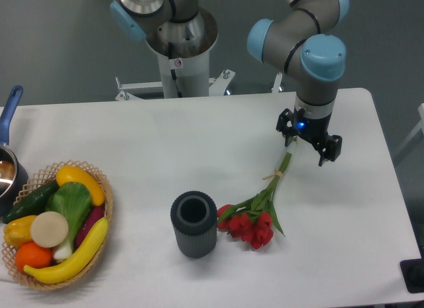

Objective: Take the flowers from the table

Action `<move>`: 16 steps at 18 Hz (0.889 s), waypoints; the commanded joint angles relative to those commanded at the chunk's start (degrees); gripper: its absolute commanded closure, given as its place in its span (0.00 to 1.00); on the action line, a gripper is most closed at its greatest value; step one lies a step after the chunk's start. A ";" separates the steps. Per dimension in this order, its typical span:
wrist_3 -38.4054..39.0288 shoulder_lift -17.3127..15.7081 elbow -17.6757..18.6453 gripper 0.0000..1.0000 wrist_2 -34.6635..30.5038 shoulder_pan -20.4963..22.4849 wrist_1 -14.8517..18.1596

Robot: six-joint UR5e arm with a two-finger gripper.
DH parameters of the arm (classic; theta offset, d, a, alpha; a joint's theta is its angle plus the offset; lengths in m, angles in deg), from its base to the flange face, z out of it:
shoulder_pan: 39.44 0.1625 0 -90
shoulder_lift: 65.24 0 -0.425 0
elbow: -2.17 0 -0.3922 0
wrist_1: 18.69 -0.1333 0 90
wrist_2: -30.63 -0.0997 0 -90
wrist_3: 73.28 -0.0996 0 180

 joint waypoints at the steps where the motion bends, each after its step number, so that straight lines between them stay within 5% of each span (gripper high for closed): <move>1: 0.09 -0.09 0.09 0.00 0.00 0.00 -0.09; 12: 1.05 0.53 1.75 0.00 0.35 -0.44 -0.35; 16: 2.90 0.96 4.74 0.00 0.26 -0.70 -5.09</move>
